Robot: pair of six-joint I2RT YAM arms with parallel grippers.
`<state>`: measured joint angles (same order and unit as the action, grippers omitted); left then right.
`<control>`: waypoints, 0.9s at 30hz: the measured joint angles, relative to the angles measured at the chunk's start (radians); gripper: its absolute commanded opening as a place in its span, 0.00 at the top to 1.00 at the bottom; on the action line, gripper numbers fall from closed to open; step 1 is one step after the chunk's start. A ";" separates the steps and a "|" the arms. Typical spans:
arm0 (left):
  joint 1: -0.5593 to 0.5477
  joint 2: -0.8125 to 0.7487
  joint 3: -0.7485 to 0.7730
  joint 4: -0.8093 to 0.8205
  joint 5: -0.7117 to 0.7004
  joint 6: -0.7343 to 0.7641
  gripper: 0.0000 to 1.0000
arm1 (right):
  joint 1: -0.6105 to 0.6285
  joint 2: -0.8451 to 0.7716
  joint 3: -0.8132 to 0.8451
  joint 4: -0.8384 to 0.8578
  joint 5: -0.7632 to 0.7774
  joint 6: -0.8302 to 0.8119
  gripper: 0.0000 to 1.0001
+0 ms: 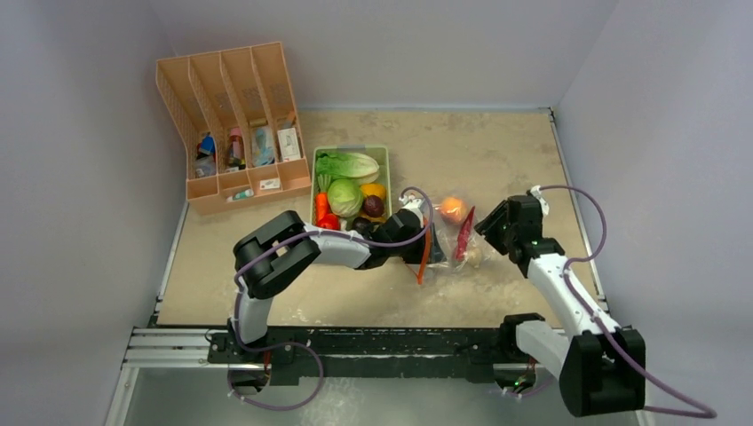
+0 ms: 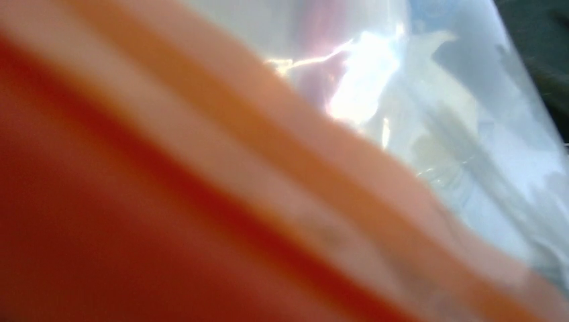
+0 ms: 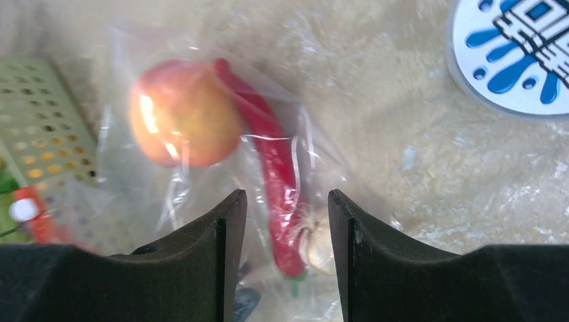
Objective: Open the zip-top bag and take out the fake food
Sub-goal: Pick up the fake vegetable from the zipper food storage bag.
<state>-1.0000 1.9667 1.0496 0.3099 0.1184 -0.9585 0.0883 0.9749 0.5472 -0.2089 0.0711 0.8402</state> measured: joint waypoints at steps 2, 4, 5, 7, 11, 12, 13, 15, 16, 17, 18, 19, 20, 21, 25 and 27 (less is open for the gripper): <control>0.000 0.000 0.000 0.000 -0.009 0.000 0.54 | 0.000 0.049 -0.008 -0.005 0.010 0.007 0.50; -0.002 0.000 0.002 0.000 -0.023 0.000 0.54 | 0.000 0.089 -0.012 -0.014 0.018 0.008 0.51; -0.002 0.000 0.002 -0.002 -0.029 0.000 0.54 | 0.000 0.113 -0.012 -0.020 0.026 0.004 0.52; -0.002 0.000 0.005 -0.008 -0.048 0.001 0.54 | 0.000 0.169 -0.010 -0.032 0.047 0.002 0.52; -0.002 0.000 0.037 -0.065 -0.103 0.021 0.54 | 0.000 0.293 0.027 -0.054 0.042 -0.017 0.54; -0.003 0.000 0.053 -0.093 -0.118 0.034 0.54 | 0.000 0.316 0.042 -0.042 0.041 -0.027 0.55; -0.004 0.002 0.070 -0.124 -0.131 0.043 0.54 | 0.000 0.336 0.051 -0.039 0.037 -0.037 0.56; -0.005 0.014 0.113 -0.179 -0.151 0.063 0.54 | 0.001 0.365 0.073 -0.029 0.013 -0.062 0.56; -0.008 0.024 0.135 -0.200 -0.163 0.071 0.54 | 0.001 0.376 0.082 -0.024 0.000 -0.077 0.56; -0.011 0.032 0.151 -0.214 -0.174 0.079 0.53 | 0.001 0.384 0.088 -0.021 -0.012 -0.089 0.56; -0.016 0.035 0.155 -0.218 -0.180 0.080 0.52 | 0.002 0.388 0.090 -0.016 -0.023 -0.100 0.55; -0.020 0.035 0.151 -0.211 -0.183 0.079 0.51 | 0.001 0.388 0.090 -0.014 -0.039 -0.112 0.55; -0.024 0.034 0.140 -0.190 -0.182 0.076 0.50 | 0.002 0.386 0.090 -0.012 -0.050 -0.120 0.54; -0.026 0.034 0.124 -0.154 -0.177 0.065 0.49 | 0.002 0.385 0.086 -0.006 -0.071 -0.133 0.54; -0.030 0.034 0.069 -0.023 -0.132 0.021 0.48 | 0.003 0.342 0.052 0.021 -0.147 -0.163 0.52; -0.030 0.034 0.042 0.045 -0.094 -0.010 0.48 | 0.003 0.314 0.027 0.037 -0.175 -0.170 0.53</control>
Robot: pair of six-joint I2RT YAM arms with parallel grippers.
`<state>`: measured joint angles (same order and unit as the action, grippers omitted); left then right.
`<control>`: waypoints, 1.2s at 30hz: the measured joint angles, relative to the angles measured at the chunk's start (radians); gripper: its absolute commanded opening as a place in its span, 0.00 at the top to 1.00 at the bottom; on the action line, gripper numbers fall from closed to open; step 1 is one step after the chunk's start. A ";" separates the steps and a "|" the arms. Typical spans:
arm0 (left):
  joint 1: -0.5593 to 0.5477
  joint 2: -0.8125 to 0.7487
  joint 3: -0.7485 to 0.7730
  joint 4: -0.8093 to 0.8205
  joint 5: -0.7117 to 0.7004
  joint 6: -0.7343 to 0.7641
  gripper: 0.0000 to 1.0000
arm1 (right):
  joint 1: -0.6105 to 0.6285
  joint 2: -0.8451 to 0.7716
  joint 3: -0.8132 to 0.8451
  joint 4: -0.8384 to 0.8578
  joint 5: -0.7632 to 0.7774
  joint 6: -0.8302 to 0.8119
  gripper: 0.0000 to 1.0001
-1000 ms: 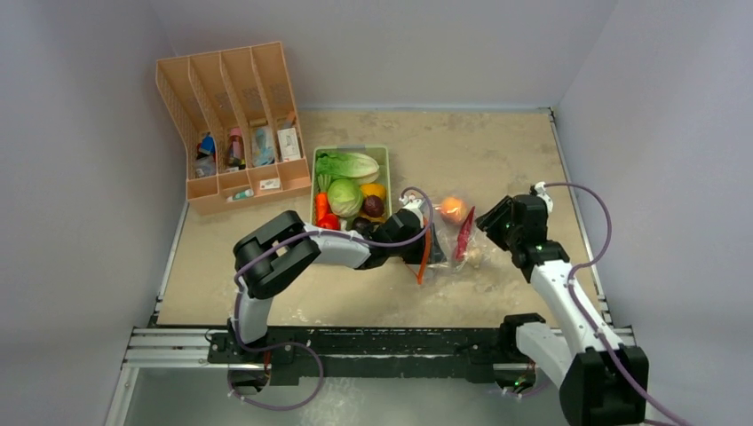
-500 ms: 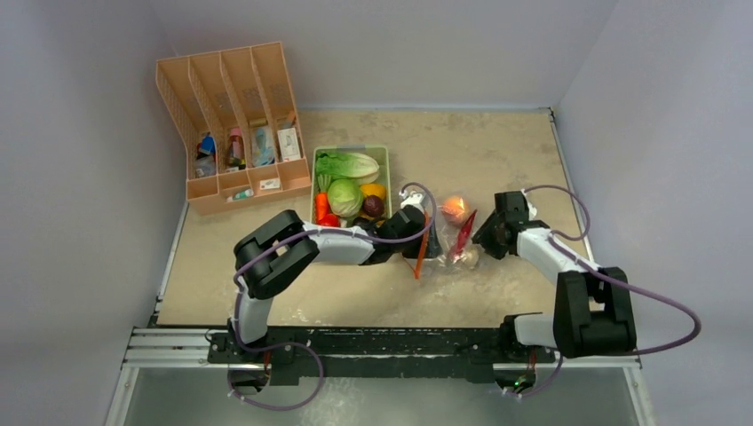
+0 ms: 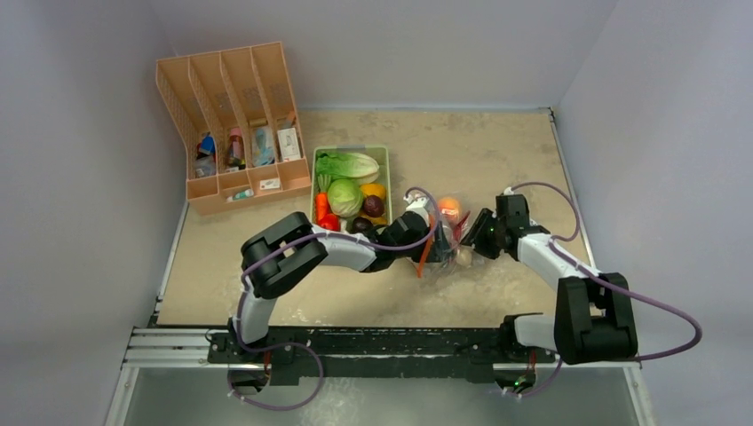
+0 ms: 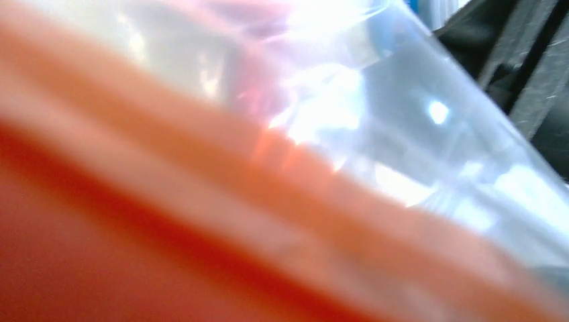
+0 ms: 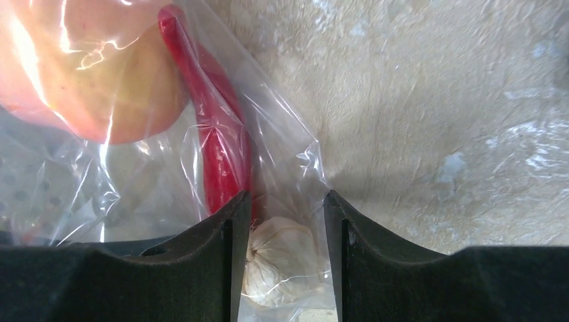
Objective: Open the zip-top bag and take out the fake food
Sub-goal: Pick up the fake vegetable from the zipper food storage bag.
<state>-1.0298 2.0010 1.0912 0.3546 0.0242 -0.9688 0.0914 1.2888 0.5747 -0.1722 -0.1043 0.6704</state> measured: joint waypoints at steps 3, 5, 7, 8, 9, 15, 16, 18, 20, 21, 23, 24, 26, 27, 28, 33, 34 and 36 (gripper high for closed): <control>0.000 0.021 -0.009 0.075 0.044 -0.033 0.50 | 0.000 -0.006 -0.022 0.014 -0.029 -0.006 0.54; -0.002 0.040 0.006 0.064 0.045 -0.036 0.53 | 0.000 -0.005 -0.028 0.022 -0.046 -0.010 0.54; -0.005 0.045 0.020 0.050 0.034 -0.035 0.55 | 0.000 -0.005 -0.033 0.035 -0.056 -0.015 0.54; -0.005 0.045 0.021 0.044 0.029 -0.034 0.55 | 0.000 -0.005 -0.036 0.041 -0.060 -0.016 0.54; -0.007 0.045 0.023 0.035 0.023 -0.034 0.56 | 0.000 -0.005 -0.038 0.047 -0.066 -0.016 0.54; -0.011 0.045 0.053 -0.044 -0.011 -0.012 0.64 | 0.000 -0.010 -0.042 0.053 -0.082 -0.008 0.55; -0.011 0.045 0.053 -0.046 -0.014 -0.010 0.61 | 0.000 -0.020 -0.042 0.045 -0.079 0.001 0.53; -0.012 0.044 0.053 -0.044 -0.014 -0.008 0.57 | 0.000 -0.071 -0.056 0.037 -0.074 0.024 0.51; -0.013 0.039 0.051 -0.041 -0.014 -0.008 0.57 | 0.000 -0.148 -0.079 0.037 -0.071 0.045 0.51; -0.013 0.033 0.043 -0.037 -0.017 -0.008 0.58 | 0.000 -0.185 -0.089 0.037 -0.071 0.054 0.50; -0.013 0.018 0.019 -0.028 -0.024 -0.008 0.60 | 0.000 -0.232 -0.093 0.035 -0.071 0.068 0.50; -0.013 0.011 0.009 -0.027 -0.026 -0.008 0.62 | 0.000 -0.245 -0.093 0.036 -0.070 0.073 0.50; -0.013 0.009 0.006 -0.032 -0.025 -0.006 0.67 | 0.000 -0.248 -0.093 0.034 -0.065 0.082 0.50; -0.013 0.010 0.006 -0.036 -0.023 -0.004 0.68 | 0.000 -0.241 -0.093 0.034 -0.062 0.084 0.50; -0.013 0.012 0.011 -0.043 -0.019 0.001 0.68 | 0.000 -0.232 -0.093 0.032 -0.060 0.086 0.51; -0.013 0.021 0.031 -0.066 -0.028 0.013 0.64 | 0.000 -0.155 -0.093 0.000 -0.025 0.098 0.52; -0.013 0.021 0.033 -0.069 -0.035 0.015 0.62 | 0.000 -0.146 -0.093 -0.004 -0.019 0.103 0.52; -0.013 0.020 0.038 -0.080 -0.044 0.021 0.58 | 0.000 -0.129 -0.093 -0.005 -0.016 0.109 0.52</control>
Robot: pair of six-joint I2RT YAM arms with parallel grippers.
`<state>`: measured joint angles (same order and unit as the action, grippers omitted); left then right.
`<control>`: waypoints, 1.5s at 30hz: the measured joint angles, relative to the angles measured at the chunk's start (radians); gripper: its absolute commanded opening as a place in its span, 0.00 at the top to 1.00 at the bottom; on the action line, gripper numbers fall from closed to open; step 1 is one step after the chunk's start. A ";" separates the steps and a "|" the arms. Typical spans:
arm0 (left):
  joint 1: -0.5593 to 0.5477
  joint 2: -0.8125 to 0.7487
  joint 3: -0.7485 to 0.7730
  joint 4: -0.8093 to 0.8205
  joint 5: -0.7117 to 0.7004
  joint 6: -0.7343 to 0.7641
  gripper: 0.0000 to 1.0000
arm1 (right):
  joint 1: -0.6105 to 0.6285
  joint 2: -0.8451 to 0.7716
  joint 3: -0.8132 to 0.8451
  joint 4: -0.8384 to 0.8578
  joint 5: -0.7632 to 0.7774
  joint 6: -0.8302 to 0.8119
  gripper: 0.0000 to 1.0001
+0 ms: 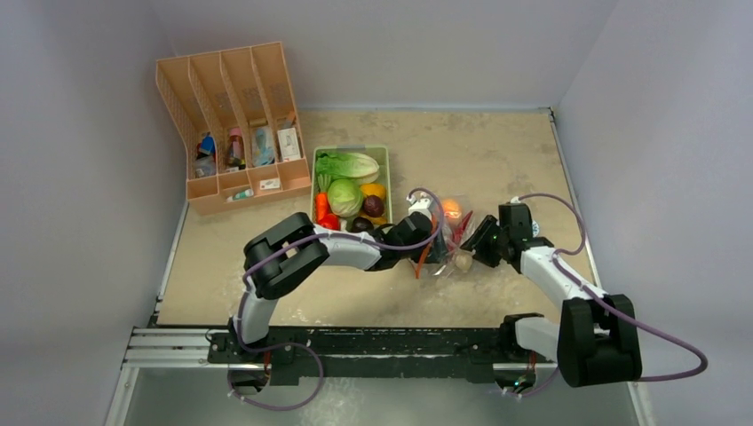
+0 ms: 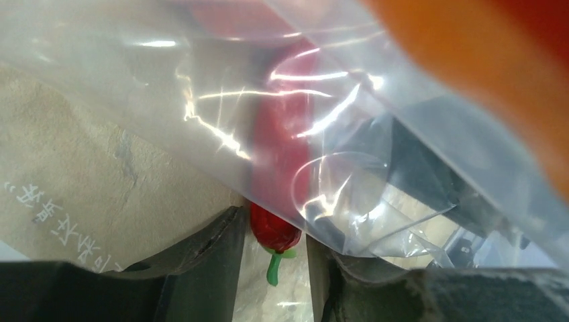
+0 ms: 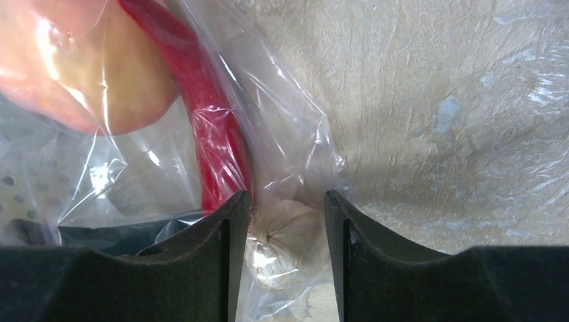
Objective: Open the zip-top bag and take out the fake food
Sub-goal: Pick up the fake vegetable from the zipper food storage bag.
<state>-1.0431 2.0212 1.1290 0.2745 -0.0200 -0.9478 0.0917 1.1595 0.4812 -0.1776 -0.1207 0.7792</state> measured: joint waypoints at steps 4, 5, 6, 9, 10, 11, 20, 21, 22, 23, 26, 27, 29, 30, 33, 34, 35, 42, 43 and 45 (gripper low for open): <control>0.000 0.000 0.029 -0.035 -0.018 0.021 0.53 | 0.000 0.021 0.002 0.007 0.013 0.000 0.52; -0.002 0.002 0.037 -0.043 -0.018 0.027 0.53 | 0.000 0.026 0.002 0.010 0.018 0.000 0.52; -0.003 0.005 0.043 -0.047 -0.018 0.030 0.53 | 0.000 0.032 0.003 0.011 0.022 0.000 0.53; -0.008 0.017 0.065 -0.059 -0.030 0.042 0.60 | 0.001 0.039 0.003 0.022 0.022 0.000 0.54; -0.010 0.019 0.067 -0.060 -0.037 0.044 0.62 | 0.001 0.040 0.003 0.025 0.021 0.000 0.55; -0.013 0.019 0.067 -0.064 -0.043 0.049 0.65 | 0.001 0.041 0.003 0.026 0.022 -0.001 0.55; -0.024 0.014 0.072 -0.102 -0.129 0.078 0.61 | 0.001 -0.005 0.003 0.000 0.033 0.007 0.50; -0.026 0.004 0.055 -0.097 -0.145 0.080 0.54 | 0.001 -0.024 0.003 -0.003 0.034 0.008 0.50; -0.026 -0.008 0.039 -0.095 -0.156 0.082 0.50 | 0.001 -0.043 0.002 -0.004 0.034 0.012 0.50; -0.026 -0.026 0.016 -0.088 -0.169 0.084 0.50 | 0.001 -0.060 0.002 -0.004 0.039 0.016 0.50; -0.024 -0.043 0.005 -0.098 -0.187 0.107 0.49 | 0.001 -0.089 -0.006 0.000 0.052 0.033 0.52; -0.024 -0.039 0.017 -0.107 -0.186 0.118 0.49 | 0.001 -0.091 -0.013 0.004 0.054 0.037 0.53; -0.024 -0.027 0.031 -0.111 -0.179 0.127 0.49 | 0.001 -0.079 -0.026 0.004 0.052 0.042 0.53; -0.024 -0.016 0.044 -0.109 -0.169 0.130 0.49 | 0.001 -0.065 -0.030 0.003 0.051 0.041 0.53; -0.024 0.016 0.082 -0.104 -0.150 0.130 0.49 | 0.001 -0.021 -0.031 0.014 0.047 0.027 0.53; -0.024 0.025 0.097 -0.106 -0.147 0.130 0.49 | 0.001 -0.011 -0.031 0.023 0.045 0.022 0.53; -0.024 0.035 0.111 -0.108 -0.143 0.130 0.50 | 0.001 -0.009 -0.030 0.030 0.046 0.018 0.53; -0.024 0.060 0.142 -0.111 -0.137 0.146 0.49 | 0.001 -0.010 -0.031 0.049 0.020 -0.002 0.50; -0.024 0.060 0.142 -0.112 -0.137 0.149 0.47 | 0.001 -0.011 -0.031 0.048 0.020 -0.002 0.50; -0.024 0.070 0.166 -0.137 -0.145 0.167 0.48 | 0.001 -0.013 -0.031 0.048 0.020 -0.002 0.48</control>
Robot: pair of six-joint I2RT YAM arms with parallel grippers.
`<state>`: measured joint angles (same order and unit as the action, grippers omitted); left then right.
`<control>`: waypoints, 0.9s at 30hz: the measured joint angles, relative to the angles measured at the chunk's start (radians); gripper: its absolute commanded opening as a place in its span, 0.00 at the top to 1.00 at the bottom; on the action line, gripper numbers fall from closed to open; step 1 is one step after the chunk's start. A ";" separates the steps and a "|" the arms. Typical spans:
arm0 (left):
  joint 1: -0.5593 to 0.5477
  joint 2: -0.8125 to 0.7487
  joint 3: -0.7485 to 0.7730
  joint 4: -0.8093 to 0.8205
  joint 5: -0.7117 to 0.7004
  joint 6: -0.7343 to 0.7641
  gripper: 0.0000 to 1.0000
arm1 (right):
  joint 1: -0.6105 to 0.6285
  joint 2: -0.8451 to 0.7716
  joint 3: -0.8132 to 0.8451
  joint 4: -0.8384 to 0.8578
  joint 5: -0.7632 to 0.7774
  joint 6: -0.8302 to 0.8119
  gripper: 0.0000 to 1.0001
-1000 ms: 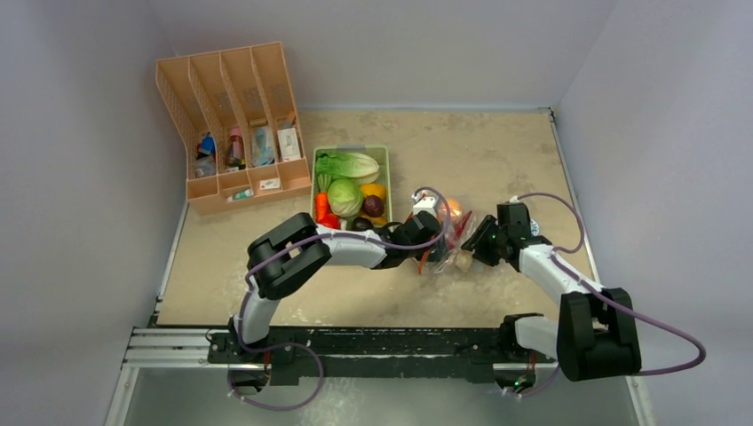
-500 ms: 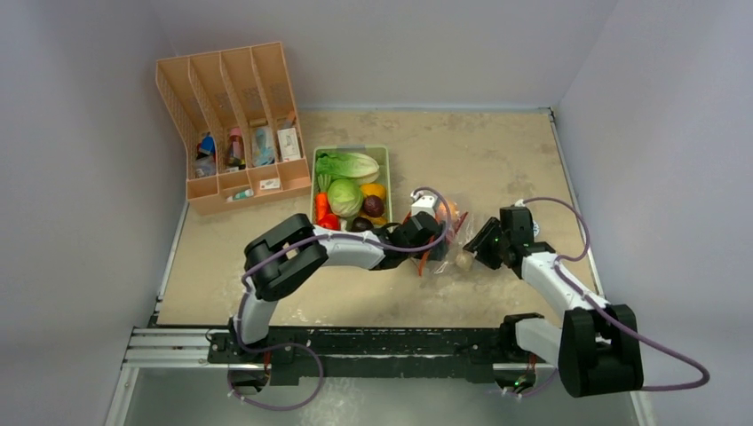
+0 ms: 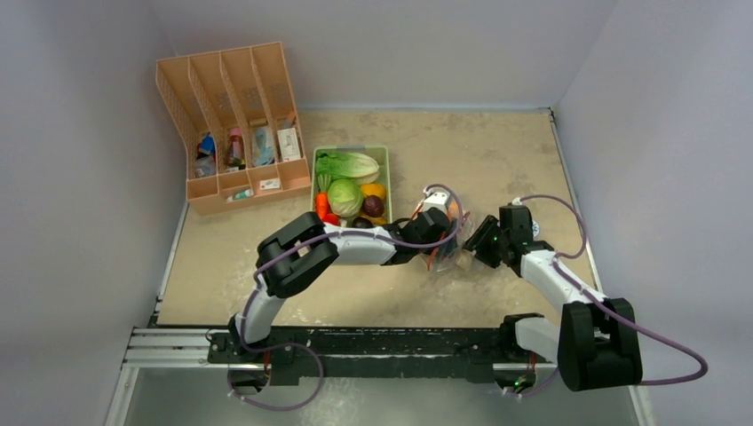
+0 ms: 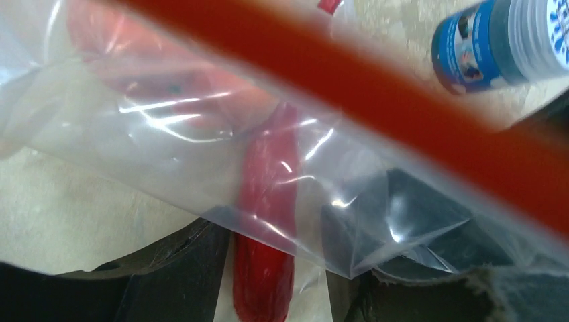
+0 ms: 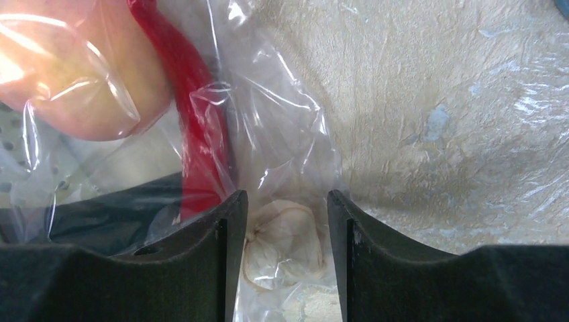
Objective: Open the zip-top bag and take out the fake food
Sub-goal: Pick up the fake vegetable from the zipper food storage bag.
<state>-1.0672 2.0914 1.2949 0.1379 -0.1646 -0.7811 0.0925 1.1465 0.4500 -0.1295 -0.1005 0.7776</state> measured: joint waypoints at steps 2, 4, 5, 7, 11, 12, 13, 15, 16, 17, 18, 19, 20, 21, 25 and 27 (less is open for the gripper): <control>-0.002 0.023 0.047 -0.037 -0.021 0.020 0.49 | 0.000 -0.003 0.006 -0.008 0.002 -0.001 0.47; -0.003 0.037 0.071 -0.055 -0.048 0.034 0.51 | 0.000 -0.002 0.029 -0.027 0.005 -0.008 0.48; -0.003 0.036 0.072 -0.066 -0.065 0.038 0.52 | 0.000 -0.002 0.043 -0.035 0.006 -0.012 0.49; -0.008 0.035 0.076 -0.084 -0.102 0.043 0.53 | 0.000 -0.001 0.076 -0.056 0.026 -0.020 0.49; -0.014 0.038 0.102 -0.153 -0.176 0.055 0.59 | 0.001 -0.002 0.115 -0.086 0.079 -0.021 0.49; -0.015 0.039 0.110 -0.171 -0.186 0.060 0.60 | 0.001 -0.002 0.119 -0.089 0.089 -0.022 0.49; -0.016 0.043 0.122 -0.192 -0.198 0.066 0.64 | 0.001 -0.002 0.122 -0.091 0.100 -0.022 0.49; -0.016 0.048 0.135 -0.216 -0.211 0.071 0.68 | 0.001 -0.002 0.123 -0.097 0.116 -0.025 0.50; -0.016 0.049 0.138 -0.223 -0.215 0.071 0.73 | 0.001 -0.002 0.123 -0.102 0.120 -0.026 0.50; -0.016 0.050 0.140 -0.227 -0.216 0.072 0.76 | 0.001 -0.002 0.123 -0.108 0.127 -0.026 0.50; -0.016 0.050 0.141 -0.230 -0.216 0.072 0.75 | 0.001 -0.001 0.124 -0.114 0.135 -0.026 0.49; -0.016 0.050 0.141 -0.232 -0.215 0.073 0.73 | 0.001 -0.001 0.124 -0.120 0.138 -0.025 0.49; -0.016 0.050 0.142 -0.233 -0.215 0.077 0.72 | 0.001 -0.001 0.124 -0.125 0.141 -0.024 0.49; -0.016 0.050 0.142 -0.233 -0.215 0.078 0.68 | 0.001 -0.002 0.124 -0.127 0.142 -0.021 0.49; -0.016 0.050 0.145 -0.241 -0.215 0.089 0.43 | 0.001 -0.021 0.124 -0.128 0.141 -0.016 0.47; -0.016 0.050 0.146 -0.239 -0.201 0.101 0.56 | 0.001 -0.034 0.124 -0.127 0.141 -0.019 0.46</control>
<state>-1.0832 2.1410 1.4406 -0.1013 -0.3660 -0.6800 0.0933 1.1126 0.5743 -0.2562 0.0406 0.7586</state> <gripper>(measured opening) 0.550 0.528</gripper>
